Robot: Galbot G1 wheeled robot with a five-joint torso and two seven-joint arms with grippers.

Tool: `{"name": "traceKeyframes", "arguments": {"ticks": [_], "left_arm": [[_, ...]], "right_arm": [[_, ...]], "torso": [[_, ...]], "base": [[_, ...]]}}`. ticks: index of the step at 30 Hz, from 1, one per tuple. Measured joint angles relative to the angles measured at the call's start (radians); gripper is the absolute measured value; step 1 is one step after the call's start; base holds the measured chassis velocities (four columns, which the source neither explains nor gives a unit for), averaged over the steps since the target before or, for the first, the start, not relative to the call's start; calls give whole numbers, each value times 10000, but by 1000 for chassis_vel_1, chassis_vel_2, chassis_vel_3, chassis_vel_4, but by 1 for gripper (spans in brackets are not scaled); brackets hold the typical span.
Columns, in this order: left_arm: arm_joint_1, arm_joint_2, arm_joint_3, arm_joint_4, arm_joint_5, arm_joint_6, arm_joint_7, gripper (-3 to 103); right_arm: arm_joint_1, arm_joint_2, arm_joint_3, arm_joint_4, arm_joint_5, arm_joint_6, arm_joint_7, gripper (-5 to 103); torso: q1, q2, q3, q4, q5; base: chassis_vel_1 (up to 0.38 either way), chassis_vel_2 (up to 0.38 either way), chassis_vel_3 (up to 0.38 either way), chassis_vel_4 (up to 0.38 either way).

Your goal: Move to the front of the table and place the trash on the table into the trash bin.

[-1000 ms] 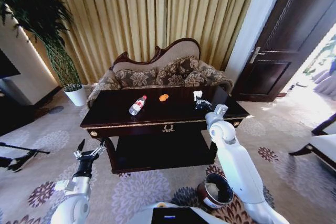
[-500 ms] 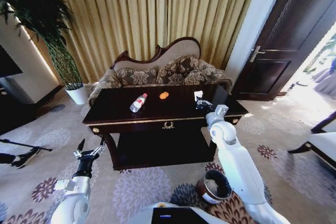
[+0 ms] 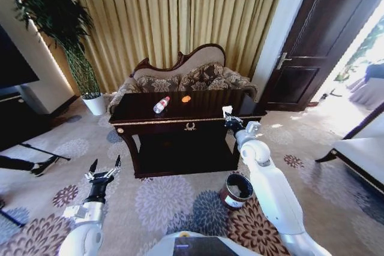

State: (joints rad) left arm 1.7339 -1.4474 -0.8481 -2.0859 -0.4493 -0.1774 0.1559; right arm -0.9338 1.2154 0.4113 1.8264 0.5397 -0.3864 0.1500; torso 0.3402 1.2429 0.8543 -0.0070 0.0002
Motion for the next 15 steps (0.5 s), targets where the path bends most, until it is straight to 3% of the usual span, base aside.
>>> {"name": "traceKeyframes", "arguments": {"ticks": [9,15], "left_arm": [[49,-10,-41,100,-30,-105,43,100],[43,71,-112,141,-193,-127,70,100]], "right_arm": [[-342,383,-77,-1139,-1180,250,-485,0],[-383,526,51,-3047,-2257,822,-1255,0]], "torso": [[4,-3,2,0,0],[8,-5,2,-1,-2]], "base": [[18,-28,-24,22],[0,0,0,0]]}}
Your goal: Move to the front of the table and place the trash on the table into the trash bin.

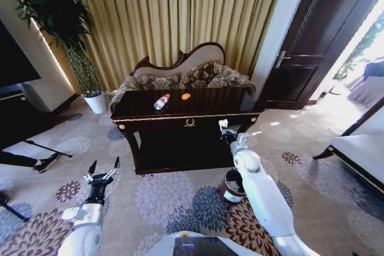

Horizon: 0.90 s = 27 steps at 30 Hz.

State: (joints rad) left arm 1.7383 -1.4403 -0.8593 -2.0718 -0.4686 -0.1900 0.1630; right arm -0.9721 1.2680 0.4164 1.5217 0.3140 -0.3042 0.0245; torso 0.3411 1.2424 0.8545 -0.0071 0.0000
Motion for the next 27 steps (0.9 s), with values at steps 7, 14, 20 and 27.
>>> {"name": "traceKeyframes", "arguments": {"ticks": [7,14,20,27], "left_arm": [[-41,113,-124,79,-207,-1,38,100],[-44,102,-118,155,-216,-10,123,100],[-41,102,-58,121,-179,-19,158,100],[-35,119,-88,144,-179,-22,163,100]], "right_arm": [[208,-136,275,-2221,-584,842,-407,0],[544,-220,312,-4865,-1942,2143,-412,0],[1266,-58,250,-6999,-3111,3094,-351,0],[1797,25,238,-8782,-3708,3442,-261,0]], "torso": [[-6,3,-3,0,2],[-6,3,-1,-1,3],[-6,3,-2,3,3],[-6,3,-2,0,2]], "base": [[0,0,0,0],[0,0,0,0],[0,0,0,0],[0,0,0,0]]}}
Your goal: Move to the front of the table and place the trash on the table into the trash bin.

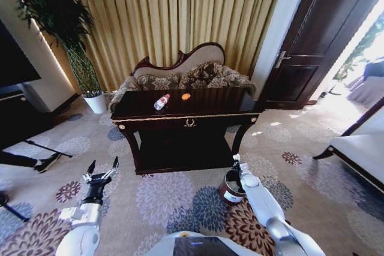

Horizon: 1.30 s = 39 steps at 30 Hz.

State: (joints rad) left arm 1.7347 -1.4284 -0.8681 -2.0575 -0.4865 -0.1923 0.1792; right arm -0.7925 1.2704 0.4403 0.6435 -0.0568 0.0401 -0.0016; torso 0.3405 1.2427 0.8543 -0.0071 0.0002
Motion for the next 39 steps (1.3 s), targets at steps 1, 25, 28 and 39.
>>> {"name": "traceKeyframes", "arguments": {"ticks": [1,25,28,39], "left_arm": [[7,-1,-1,28,-2,-12,7,100],[69,8,-85,-1,-75,-100,52,100],[84,1,-85,-42,-77,-103,60,100],[117,-15,-121,-78,-84,-113,79,100]], "right_arm": [[73,16,-1,-460,-210,55,116,0],[134,8,30,-1459,-1039,-498,762,28],[122,23,30,-1377,-1033,-499,822,38],[26,38,41,-1088,-991,-501,864,77]], "torso": [[0,0,0,0,0],[0,1,0,1,-1],[0,0,0,1,0],[0,0,0,1,-1]], "base": [[0,0,0,0],[0,0,0,0],[0,0,0,0],[0,0,0,0]]}}
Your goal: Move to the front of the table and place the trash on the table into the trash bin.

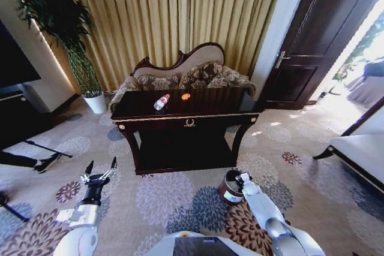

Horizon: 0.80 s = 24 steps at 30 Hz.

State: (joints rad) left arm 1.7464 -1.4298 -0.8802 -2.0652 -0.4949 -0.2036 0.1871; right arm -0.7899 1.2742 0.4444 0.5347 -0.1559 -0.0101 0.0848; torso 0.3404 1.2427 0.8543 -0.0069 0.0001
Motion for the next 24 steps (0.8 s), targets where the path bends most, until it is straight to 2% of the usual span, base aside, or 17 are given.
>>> {"name": "traceKeyframes", "arguments": {"ticks": [3,4,7,10,11,14,15,17,18,19,20,22,23,24], "left_arm": [[3,-3,0,-8,0,-3,2,100],[-3,-3,1,-17,0,-5,2,100],[-9,0,1,-27,-3,-6,2,100],[-56,8,19,-17,-9,-6,-25,100],[-56,8,19,-17,-9,-6,-25,100],[-100,5,70,18,-8,14,-53,100],[-100,5,70,18,-8,14,-53,100],[-122,1,95,19,2,47,-76,100],[-122,1,95,19,2,47,-76,100],[-136,1,104,18,5,61,-93,100],[-136,1,104,18,5,61,-93,100],[-172,6,134,-3,18,167,-249,100],[-172,6,134,-3,18,167,-249,100],[-200,1,156,-51,19,252,-385,100]], "right_arm": [[-5,0,2,19,12,0,15,82],[-26,-5,6,101,105,-1,24,93],[-131,-34,15,487,517,-2,25,97],[-750,-121,123,2888,2690,-614,2,100],[-750,-121,123,2888,2690,-614,2,100],[-1175,-63,434,5584,4403,-1351,23,100],[-1175,-63,434,5584,4403,-1351,23,100],[-1378,-43,535,7529,5478,-1624,28,100],[-1378,-43,535,7529,5478,-1624,28,100],[-1508,-44,522,8565,6202,-1889,31,100],[-1508,-44,522,8565,6202,-1889,31,100],[-1700,-21,391,10490,7092,-2343,151,100],[-1700,-21,391,10490,7092,-2343,151,100],[-1775,40,274,11190,7197,-2476,192,100]], "torso": [[0,0,0,-1,0],[0,0,0,-1,1],[0,0,0,-2,1],[0,0,0,-1,1],[0,0,0,-1,1],[0,0,0,-1,1],[0,0,0,-1,1],[0,0,-1,3,-5],[0,0,-1,3,-5],[1,0,0,1,1],[1,0,0,1,1],[0,0,-1,0,-5],[0,0,-1,0,-5],[0,1,-1,-1,-1]], "base": [[0,0,0,0],[0,0,0,0],[0,0,0,0],[0,0,0,0],[0,0,0,0],[0,0,0,0],[0,0,0,0],[0,0,0,0],[0,0,0,0],[0,0,0,0],[0,0,0,0],[0,0,0,0],[0,0,0,0],[0,0,0,0]]}}
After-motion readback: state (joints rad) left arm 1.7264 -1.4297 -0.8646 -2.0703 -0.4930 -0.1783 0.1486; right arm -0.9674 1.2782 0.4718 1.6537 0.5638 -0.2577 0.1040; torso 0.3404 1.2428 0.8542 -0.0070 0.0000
